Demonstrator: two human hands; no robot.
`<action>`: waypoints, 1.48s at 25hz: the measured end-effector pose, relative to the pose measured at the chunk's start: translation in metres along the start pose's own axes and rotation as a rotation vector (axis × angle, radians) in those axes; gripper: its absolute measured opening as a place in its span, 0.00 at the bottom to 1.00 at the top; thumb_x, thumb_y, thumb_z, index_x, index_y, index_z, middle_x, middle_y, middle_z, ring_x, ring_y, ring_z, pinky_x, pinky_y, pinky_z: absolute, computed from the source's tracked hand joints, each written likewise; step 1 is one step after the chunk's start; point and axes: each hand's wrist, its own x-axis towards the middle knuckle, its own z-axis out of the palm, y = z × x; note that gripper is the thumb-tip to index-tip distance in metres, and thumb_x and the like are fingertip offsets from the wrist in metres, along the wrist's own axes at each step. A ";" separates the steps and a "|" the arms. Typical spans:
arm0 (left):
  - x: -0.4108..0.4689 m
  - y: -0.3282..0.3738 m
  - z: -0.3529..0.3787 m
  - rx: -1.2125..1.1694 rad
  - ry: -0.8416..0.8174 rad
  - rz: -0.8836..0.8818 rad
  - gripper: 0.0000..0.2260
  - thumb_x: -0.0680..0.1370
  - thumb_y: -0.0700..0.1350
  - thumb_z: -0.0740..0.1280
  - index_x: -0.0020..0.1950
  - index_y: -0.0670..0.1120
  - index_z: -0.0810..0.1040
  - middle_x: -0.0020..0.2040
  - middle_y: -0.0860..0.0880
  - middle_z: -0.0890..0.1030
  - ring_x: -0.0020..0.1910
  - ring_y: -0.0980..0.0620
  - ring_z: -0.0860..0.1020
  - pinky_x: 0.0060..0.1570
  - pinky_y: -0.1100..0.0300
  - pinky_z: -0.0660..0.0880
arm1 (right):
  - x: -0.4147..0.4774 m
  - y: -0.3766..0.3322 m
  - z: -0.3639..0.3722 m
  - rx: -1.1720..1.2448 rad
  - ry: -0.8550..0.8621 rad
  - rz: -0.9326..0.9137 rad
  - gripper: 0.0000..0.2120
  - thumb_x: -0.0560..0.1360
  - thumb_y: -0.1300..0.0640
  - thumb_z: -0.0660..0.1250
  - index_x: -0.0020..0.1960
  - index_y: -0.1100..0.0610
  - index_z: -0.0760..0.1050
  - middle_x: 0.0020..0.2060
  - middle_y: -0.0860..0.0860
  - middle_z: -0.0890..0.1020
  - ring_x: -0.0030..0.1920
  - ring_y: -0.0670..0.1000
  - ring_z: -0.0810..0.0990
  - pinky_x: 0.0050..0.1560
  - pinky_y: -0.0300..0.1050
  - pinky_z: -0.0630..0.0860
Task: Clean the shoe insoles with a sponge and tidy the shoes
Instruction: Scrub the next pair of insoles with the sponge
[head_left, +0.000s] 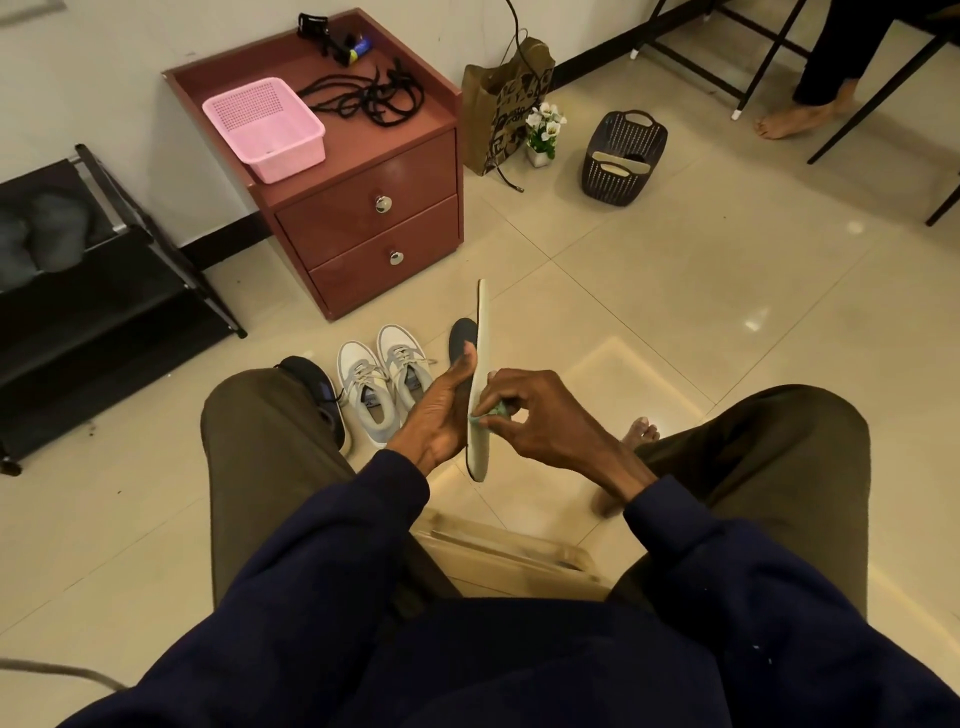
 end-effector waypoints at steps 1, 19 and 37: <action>0.003 0.000 -0.002 0.004 0.025 0.006 0.28 0.73 0.54 0.78 0.67 0.42 0.76 0.56 0.42 0.77 0.61 0.40 0.79 0.57 0.46 0.81 | 0.000 0.000 -0.003 -0.006 0.038 -0.011 0.05 0.74 0.62 0.76 0.49 0.56 0.86 0.44 0.47 0.83 0.45 0.47 0.81 0.45 0.43 0.79; -0.007 -0.012 0.011 0.441 -0.188 0.073 0.34 0.77 0.30 0.70 0.79 0.51 0.65 0.66 0.46 0.82 0.64 0.44 0.81 0.59 0.53 0.81 | 0.006 0.046 -0.060 -0.180 0.683 0.252 0.01 0.75 0.59 0.75 0.47 0.55 0.85 0.42 0.46 0.82 0.43 0.43 0.81 0.45 0.46 0.80; -0.001 -0.006 0.006 -0.040 -0.116 -0.092 0.23 0.85 0.57 0.62 0.70 0.41 0.78 0.68 0.39 0.79 0.66 0.42 0.79 0.71 0.46 0.73 | 0.003 -0.001 -0.005 -0.201 -0.079 -0.095 0.05 0.75 0.62 0.75 0.51 0.57 0.85 0.46 0.48 0.82 0.43 0.44 0.80 0.43 0.34 0.75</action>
